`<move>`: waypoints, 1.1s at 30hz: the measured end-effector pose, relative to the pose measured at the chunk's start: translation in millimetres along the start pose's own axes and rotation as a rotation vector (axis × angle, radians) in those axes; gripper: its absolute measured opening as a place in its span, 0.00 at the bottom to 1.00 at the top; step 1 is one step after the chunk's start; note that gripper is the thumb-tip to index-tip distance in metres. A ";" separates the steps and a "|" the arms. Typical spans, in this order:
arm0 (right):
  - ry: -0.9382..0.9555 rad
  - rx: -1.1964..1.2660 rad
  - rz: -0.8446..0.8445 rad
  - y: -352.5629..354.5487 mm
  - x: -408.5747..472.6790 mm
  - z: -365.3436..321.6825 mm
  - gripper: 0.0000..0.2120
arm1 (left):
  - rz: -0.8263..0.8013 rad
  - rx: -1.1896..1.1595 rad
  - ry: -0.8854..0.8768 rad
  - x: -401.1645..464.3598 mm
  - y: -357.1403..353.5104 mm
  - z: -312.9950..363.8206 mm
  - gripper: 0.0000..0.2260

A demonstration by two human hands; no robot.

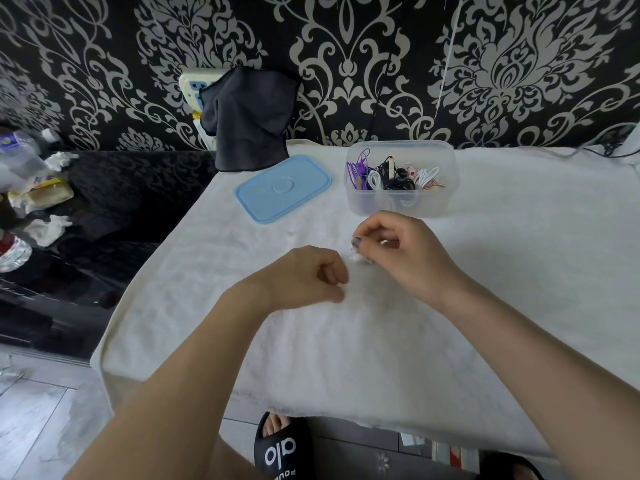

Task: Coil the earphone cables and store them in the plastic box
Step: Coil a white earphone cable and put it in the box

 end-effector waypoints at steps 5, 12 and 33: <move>-0.089 0.117 -0.052 2.7 -0.3 1.6 0.02 | 0.015 0.127 -0.094 -0.8 -2.2 2.2 0.09; -0.112 0.134 -0.099 -0.9 -3.1 -1.5 0.03 | 0.225 -0.127 -0.150 -5.9 16.5 12.0 0.07; -0.013 0.138 -0.046 -2.2 -6.9 -9.7 0.01 | 0.353 -0.257 -0.241 -16.0 29.7 31.8 0.09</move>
Point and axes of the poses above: each hand's wrist, its own x-axis towards the middle knuckle, its own y-axis out of the back of the hand, z = x × y, the point moved 4 cm from there along x, towards the middle knuckle, and after that the axes turned 13 degrees about -y, right-handed, at the moved point
